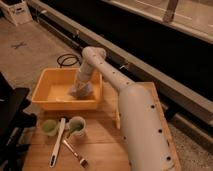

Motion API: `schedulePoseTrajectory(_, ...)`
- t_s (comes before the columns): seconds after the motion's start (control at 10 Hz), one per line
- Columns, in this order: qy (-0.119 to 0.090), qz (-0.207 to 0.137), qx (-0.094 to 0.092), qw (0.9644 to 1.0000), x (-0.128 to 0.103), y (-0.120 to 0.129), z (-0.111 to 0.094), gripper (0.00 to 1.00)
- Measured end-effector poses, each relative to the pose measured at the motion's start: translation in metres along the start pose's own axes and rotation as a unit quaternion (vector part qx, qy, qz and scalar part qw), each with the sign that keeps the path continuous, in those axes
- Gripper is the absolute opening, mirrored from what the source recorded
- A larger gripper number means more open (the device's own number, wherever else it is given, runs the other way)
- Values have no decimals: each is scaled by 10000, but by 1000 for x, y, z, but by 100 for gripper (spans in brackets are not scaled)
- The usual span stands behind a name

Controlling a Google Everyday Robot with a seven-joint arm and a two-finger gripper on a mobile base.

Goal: Wipe tray with towel

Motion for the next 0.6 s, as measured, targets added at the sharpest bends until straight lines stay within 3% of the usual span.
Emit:
schedulePoseTrajectory(0.3,-362,-247,272,9987,-40,-9,9,0)
schedulePoseTrajectory(0.6,-605,-86,161,9980,-69,7,12,0)
